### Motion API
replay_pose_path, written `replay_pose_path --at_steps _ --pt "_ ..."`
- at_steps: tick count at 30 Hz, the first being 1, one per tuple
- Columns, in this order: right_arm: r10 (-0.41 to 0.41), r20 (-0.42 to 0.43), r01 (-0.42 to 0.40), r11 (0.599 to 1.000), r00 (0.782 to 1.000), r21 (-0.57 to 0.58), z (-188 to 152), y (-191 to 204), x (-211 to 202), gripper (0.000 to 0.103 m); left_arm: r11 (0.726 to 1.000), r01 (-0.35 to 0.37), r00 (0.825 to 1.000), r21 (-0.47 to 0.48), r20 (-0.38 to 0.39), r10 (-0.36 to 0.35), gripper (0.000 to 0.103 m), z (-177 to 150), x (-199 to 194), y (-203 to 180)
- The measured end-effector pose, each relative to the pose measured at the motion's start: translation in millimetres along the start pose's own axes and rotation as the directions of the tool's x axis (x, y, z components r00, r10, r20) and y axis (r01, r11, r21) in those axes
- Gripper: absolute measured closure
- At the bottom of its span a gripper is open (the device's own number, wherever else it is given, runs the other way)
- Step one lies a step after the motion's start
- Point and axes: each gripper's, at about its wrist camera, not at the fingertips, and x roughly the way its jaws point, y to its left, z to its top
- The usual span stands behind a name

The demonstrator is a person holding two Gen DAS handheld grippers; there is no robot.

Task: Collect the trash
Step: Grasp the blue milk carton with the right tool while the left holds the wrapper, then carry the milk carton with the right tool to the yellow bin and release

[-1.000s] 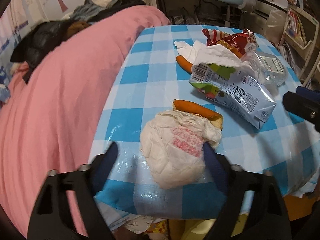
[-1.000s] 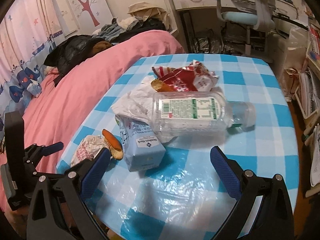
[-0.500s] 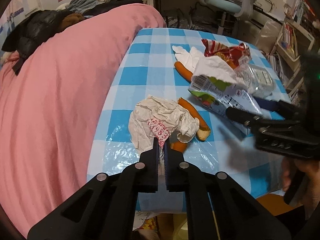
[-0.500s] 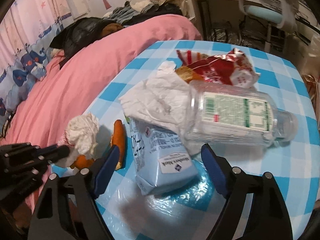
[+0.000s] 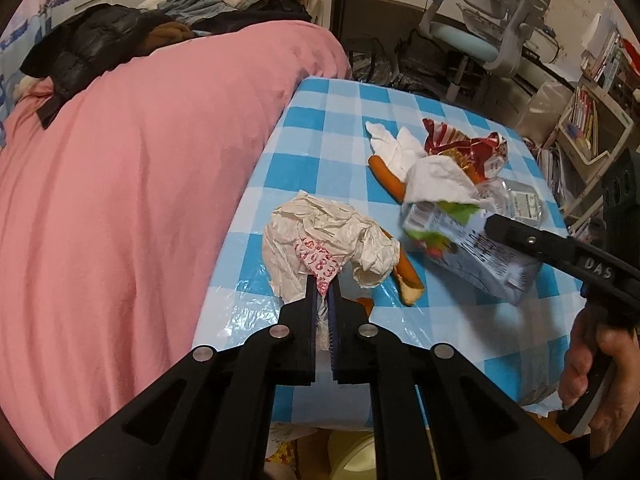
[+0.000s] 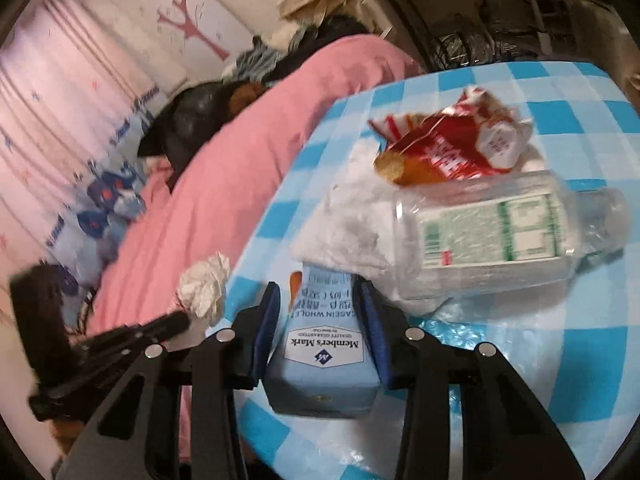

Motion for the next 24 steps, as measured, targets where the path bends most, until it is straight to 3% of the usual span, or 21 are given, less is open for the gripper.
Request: replay_pose_path --at_steps 6,10,14,16,19,21,24 --pt "-0.055 -0.020 0.053 0.995 0.998 -0.080 -15.8 15.3 -13.2 0.062 1.000 0.021 1.000 -0.023 0.015 -0.021 0.098 -3.7 -8.8 5.7" --pt "-0.154 -0.025 0.147 0.974 0.988 -0.172 -25.1 24.2 -17.6 0.062 0.999 0.023 1.000 -0.029 0.022 -0.023 0.098 -8.6 -14.7 8.1" --pt "-0.285 -0.088 0.249 0.923 0.954 -0.294 -44.0 30.0 -3.9 0.062 0.999 0.024 1.000 -0.027 0.020 -0.023 0.098 -16.6 -19.3 8.4" --pt "-0.360 -0.124 0.297 0.886 0.925 -0.356 -56.2 31.1 11.9 0.062 0.999 0.024 1.000 -0.023 0.019 -0.023 0.098 -21.1 -21.4 8.2" --pt "-0.419 -0.122 0.334 0.842 0.900 -0.424 -66.2 37.1 24.8 0.063 1.000 0.018 1.000 -0.014 0.015 -0.018 0.098 -27.1 -22.6 8.4" --pt "-0.424 -0.101 0.345 0.835 0.900 -0.429 -66.1 38.9 24.3 0.064 1.000 0.015 1.000 -0.012 0.010 -0.015 0.098 -28.8 -21.8 9.8" --pt "-0.361 -0.091 0.309 0.883 0.928 -0.352 -62.5 31.1 10.8 0.064 1.000 0.016 1.000 -0.018 0.013 -0.015 0.098 -27.9 -22.1 13.3"
